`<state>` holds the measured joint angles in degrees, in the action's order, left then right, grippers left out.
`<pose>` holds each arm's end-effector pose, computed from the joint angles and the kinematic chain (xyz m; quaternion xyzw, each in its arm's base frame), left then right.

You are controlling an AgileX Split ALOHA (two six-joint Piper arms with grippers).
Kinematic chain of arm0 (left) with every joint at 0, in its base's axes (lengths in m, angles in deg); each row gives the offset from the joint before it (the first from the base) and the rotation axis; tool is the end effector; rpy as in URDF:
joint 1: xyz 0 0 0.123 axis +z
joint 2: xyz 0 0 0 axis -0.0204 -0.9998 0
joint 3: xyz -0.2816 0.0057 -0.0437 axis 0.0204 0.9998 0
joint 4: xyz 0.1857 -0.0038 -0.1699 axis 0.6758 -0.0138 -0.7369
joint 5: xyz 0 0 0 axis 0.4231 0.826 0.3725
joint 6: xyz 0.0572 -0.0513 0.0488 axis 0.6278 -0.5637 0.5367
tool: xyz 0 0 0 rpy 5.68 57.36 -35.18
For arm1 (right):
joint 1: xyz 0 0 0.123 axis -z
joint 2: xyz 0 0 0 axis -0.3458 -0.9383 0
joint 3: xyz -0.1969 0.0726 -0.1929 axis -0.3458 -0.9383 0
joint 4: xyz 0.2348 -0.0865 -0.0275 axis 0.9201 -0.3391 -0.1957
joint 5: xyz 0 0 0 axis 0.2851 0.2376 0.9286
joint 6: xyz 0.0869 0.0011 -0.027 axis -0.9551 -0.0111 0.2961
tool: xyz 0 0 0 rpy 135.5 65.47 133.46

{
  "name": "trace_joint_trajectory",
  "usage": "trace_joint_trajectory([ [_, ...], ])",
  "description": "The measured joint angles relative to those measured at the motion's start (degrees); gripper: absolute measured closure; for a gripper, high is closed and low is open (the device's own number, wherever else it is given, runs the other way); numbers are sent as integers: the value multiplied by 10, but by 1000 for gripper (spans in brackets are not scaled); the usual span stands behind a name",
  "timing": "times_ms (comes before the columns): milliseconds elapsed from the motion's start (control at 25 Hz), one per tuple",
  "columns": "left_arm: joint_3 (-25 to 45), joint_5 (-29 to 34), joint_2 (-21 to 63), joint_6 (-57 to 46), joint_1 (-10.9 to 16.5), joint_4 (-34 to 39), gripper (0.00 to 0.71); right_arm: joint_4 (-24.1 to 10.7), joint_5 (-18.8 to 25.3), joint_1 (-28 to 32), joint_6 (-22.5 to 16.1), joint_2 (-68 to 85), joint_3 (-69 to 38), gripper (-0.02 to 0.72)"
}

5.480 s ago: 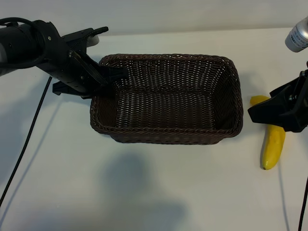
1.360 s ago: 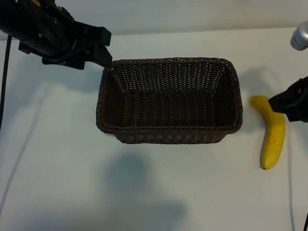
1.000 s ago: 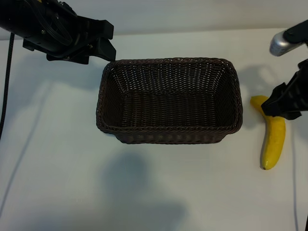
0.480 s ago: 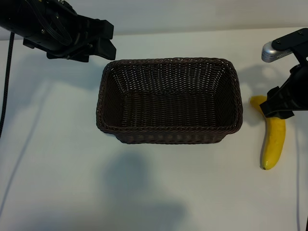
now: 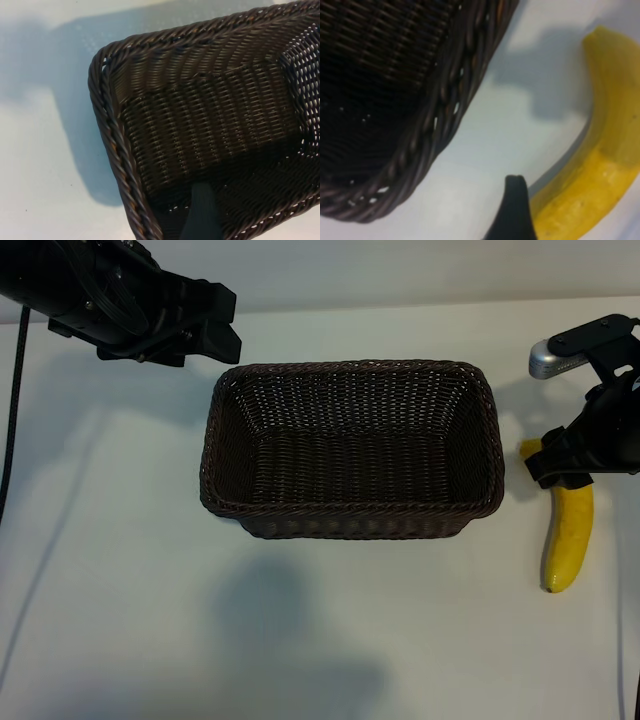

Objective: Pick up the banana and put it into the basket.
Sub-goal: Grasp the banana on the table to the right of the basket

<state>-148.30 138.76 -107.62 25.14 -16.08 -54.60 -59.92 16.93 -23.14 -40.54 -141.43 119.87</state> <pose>0.3214 -0.1265 0.3247 0.0919 0.9423 -0.2027 0.2500 0.2958 0.0261 0.2020 -0.1141 0.9769 0.0502 0.1736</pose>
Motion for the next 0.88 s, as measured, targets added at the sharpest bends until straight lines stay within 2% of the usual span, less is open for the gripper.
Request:
trace_joint_trajectory([
  [320,0,0,0,1,0,0,119,-23,-38,0,-2,-26,0,124],
  [520,0,-1,0,1,0,1,119,-63,-72,0,-46,-59,0,124],
  [760,0,-5,0,1,0,1,119,-155,-88,0,-133,-81,0,124],
  [880,0,-8,0,1,0,1,119,-199,-89,0,-163,-83,0,124],
])
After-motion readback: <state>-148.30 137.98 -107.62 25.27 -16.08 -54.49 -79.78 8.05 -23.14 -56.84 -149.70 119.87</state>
